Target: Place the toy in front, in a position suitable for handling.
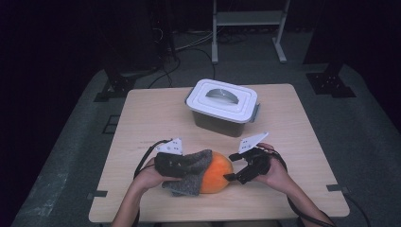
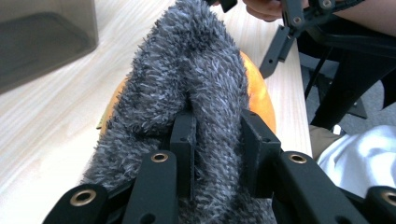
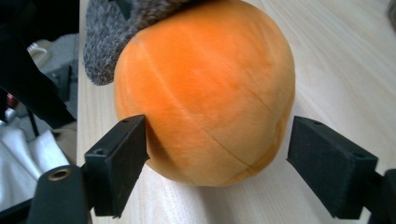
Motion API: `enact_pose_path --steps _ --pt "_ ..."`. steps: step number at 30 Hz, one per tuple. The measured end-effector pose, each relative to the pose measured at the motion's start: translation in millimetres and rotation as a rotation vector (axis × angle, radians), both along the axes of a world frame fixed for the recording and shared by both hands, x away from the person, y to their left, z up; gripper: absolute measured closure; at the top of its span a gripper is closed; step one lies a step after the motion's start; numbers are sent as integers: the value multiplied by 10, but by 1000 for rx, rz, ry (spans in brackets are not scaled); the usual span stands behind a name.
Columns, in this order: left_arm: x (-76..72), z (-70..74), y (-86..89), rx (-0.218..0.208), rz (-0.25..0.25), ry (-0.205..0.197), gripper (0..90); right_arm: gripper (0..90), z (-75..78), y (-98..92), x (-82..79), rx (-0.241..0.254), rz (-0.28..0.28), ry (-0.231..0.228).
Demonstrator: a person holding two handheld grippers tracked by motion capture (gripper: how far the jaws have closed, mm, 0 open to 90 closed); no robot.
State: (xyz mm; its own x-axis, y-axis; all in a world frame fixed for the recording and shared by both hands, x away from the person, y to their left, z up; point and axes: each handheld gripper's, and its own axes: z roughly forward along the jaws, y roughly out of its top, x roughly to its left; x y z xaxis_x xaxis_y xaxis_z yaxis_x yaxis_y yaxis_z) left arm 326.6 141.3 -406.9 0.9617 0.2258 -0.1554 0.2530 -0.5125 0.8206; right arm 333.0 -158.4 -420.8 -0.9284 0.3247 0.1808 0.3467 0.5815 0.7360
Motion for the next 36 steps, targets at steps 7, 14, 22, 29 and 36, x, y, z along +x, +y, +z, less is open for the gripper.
enact_pose_path --steps 7,14,22,29,36 --pt "-13 -9 -53 -20 -32 17 686 266 -81 114 1 -20 19 25" --pt "-81 234 -51 -96 -5 -68 686 432 152 116 -160 -39 22 -200" --pt "-87 147 -164 -24 -12 -70 690 430 172 219 -279 -107 59 -295" --pt "-5 31 21 -31 13 -13 695 439 149 166 -212 -87 50 -258" --pt "-15 20 7 -29 -3 -5 694 312 127 128 -167 -55 56 -183"
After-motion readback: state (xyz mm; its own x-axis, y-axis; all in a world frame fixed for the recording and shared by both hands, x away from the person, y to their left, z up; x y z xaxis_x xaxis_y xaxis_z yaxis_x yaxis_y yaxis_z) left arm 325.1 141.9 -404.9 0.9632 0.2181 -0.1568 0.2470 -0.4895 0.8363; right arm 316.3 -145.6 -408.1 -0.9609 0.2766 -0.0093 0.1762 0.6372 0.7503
